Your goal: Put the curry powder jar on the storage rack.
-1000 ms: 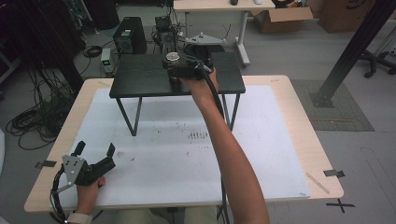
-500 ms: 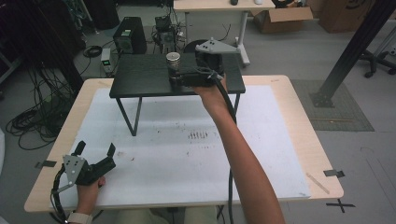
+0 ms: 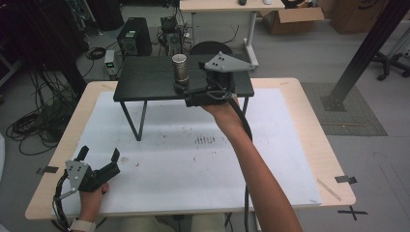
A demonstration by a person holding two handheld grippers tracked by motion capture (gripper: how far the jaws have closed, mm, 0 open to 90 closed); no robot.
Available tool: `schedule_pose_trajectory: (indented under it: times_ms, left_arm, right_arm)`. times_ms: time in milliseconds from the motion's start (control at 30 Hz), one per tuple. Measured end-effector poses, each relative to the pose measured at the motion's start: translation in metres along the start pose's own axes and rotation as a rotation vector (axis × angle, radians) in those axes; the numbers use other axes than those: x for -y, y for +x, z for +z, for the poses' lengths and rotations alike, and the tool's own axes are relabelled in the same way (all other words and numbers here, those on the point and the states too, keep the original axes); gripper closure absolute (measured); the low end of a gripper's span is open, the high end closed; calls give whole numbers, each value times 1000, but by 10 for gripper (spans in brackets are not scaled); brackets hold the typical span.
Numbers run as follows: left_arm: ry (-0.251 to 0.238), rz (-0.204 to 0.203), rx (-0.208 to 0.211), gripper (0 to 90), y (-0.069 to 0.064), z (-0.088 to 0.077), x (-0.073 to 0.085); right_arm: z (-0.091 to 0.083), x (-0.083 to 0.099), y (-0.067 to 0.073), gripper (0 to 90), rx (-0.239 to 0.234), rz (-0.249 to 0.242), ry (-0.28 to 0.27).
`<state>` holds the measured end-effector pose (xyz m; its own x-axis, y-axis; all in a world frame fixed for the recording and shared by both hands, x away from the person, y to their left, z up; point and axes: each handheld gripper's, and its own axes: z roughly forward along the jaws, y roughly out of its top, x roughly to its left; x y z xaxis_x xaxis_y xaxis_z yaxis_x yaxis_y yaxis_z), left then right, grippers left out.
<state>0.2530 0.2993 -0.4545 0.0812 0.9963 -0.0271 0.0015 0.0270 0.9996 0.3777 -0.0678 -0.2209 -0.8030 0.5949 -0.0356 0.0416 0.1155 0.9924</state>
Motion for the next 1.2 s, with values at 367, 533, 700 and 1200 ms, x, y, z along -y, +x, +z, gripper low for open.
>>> schedule_pose_trajectory:
  times_ms: [367,533,700,1200]
  left_arm:
    - [1,3,-2,3,0,0,0]
    - [1,3,-2,2,0,0,0]
    - [2,4,-2,2,0,0,0]
    - [4,7,-5,2,-1,0,0]
  right_arm:
    - [-21,17,17,7,-35,-28,-37]
    - [-34,27,22,6,-36,-28,-48]
    - [-48,41,25,1,-31,-28,-44]
    - [-79,71,22,1,-21,-15,-42]
